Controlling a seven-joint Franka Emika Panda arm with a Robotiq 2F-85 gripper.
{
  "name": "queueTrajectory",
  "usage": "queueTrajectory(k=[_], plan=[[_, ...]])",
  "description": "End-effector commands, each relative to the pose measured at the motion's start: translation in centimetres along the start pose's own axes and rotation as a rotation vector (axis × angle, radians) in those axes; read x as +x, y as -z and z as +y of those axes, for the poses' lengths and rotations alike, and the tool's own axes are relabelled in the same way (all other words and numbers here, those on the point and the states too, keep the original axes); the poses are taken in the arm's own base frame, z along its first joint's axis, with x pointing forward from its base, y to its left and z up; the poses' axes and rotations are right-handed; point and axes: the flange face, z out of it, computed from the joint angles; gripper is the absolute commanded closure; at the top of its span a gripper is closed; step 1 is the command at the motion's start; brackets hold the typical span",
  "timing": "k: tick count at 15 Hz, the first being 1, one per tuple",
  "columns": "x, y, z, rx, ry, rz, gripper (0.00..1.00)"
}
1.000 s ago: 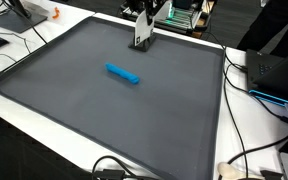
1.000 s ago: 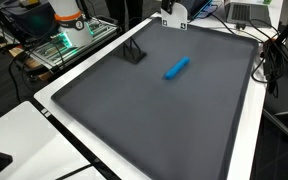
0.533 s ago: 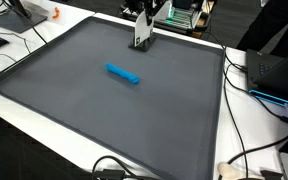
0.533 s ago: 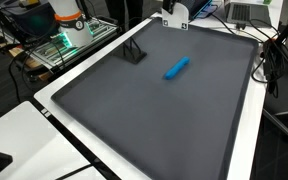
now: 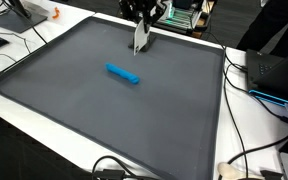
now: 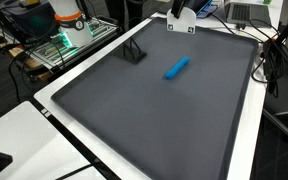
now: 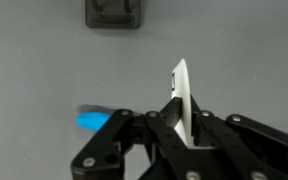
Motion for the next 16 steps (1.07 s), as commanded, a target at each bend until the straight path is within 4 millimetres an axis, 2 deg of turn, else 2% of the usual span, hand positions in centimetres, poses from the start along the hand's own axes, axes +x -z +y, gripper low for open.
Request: queueTrajectory(k=[1,7,16], plan=[[3.1,-1.1,-0.5,-0.086,0.045,-0.046,0.98],[6.4,-3.5,-0.8,-0.095,0.04,-0.071,0.98],[8.5,-6.0,0.2,-0.075,-0.015,-0.073,0.98]])
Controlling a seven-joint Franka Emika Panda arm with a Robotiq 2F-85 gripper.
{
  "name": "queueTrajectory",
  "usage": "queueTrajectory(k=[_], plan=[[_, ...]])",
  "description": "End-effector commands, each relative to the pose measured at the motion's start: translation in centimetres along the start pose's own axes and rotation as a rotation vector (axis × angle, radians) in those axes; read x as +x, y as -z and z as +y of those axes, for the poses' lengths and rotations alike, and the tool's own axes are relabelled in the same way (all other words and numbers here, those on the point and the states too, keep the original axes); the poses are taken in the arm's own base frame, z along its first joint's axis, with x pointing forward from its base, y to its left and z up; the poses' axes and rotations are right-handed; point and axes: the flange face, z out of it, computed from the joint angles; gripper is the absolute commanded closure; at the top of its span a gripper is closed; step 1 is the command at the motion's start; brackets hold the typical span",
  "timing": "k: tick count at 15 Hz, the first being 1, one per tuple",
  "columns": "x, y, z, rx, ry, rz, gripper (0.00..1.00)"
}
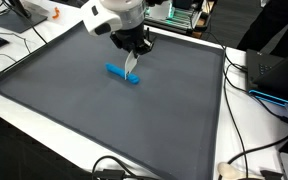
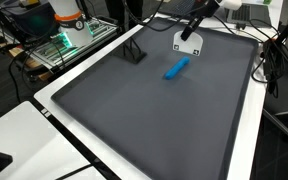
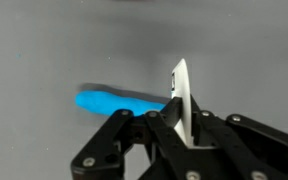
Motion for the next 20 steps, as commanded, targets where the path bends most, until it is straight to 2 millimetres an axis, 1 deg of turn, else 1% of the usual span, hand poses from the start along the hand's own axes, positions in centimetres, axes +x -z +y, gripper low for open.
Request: queueTrajectory(k=[1,11,20], plan=[[0.9,-0.6,0.0,0.016,-0.02,-0.004,0.98],[2.3,-1.5,-0.3,0.032,-0.034,0.008,0.98],[3.2,-2.6,-0.4,0.01,-0.059,0.014,0.98]])
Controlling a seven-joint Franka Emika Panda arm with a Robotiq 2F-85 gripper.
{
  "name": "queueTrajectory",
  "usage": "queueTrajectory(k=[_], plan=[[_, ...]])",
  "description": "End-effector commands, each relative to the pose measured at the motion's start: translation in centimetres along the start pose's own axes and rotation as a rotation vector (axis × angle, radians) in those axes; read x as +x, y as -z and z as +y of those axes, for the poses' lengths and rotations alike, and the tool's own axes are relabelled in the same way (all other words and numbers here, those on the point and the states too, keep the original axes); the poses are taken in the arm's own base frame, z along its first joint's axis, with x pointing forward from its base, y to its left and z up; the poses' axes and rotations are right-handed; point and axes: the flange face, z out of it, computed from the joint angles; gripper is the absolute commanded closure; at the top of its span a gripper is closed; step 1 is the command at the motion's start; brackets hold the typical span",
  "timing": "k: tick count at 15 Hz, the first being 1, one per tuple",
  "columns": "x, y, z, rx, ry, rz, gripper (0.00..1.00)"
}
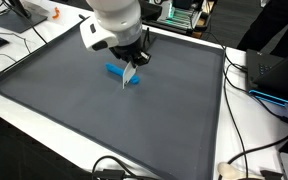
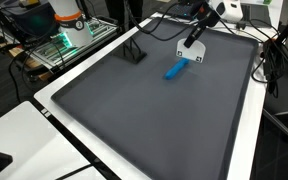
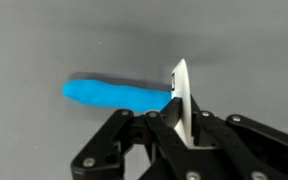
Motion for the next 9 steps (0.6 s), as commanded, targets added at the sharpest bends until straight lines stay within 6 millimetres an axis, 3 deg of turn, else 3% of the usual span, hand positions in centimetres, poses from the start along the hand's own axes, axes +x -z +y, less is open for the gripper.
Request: queueTrajectory(k=[1,9], plan=[[0.64,-0.7,-0.24,-0.011,-0.025,0.005,0.98],[1.23,-1.6,-0.73,-0.033,-0.018,0.01,0.98]])
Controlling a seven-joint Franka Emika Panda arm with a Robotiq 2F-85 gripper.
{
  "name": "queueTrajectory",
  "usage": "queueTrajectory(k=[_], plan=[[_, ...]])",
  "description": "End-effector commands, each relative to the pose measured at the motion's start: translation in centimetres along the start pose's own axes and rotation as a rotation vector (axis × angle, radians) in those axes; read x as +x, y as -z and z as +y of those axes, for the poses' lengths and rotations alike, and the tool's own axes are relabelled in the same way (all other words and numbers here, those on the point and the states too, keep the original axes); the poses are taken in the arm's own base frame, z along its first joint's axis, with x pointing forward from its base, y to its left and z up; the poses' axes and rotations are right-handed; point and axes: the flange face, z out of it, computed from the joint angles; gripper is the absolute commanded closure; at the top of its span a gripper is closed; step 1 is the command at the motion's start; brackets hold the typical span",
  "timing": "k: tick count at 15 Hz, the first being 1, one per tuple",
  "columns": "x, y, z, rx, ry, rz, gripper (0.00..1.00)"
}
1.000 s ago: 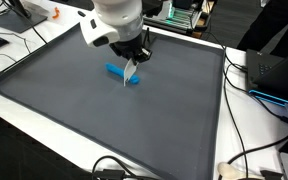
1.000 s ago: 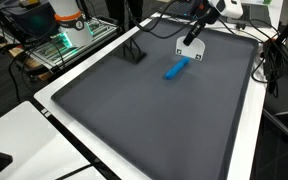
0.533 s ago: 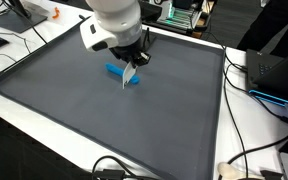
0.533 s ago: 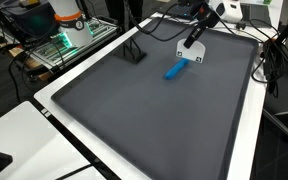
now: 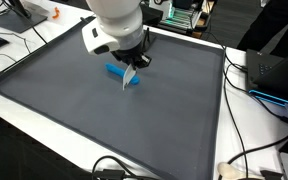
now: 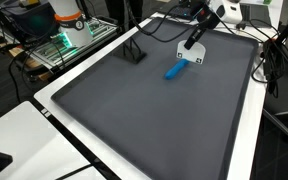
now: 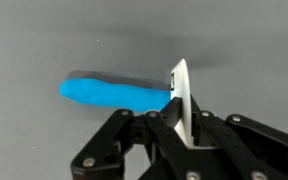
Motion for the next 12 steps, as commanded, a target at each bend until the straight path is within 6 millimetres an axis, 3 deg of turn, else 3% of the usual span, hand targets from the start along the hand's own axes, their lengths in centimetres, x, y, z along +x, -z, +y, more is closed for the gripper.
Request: queueTrajectory(k=[1,12], plan=[[0.9,-1.3,-0.3,-0.025,-0.009,0.002,0.98],[1.5,-3.4,-0.3,-0.024,0.01,-0.066,0.98]])
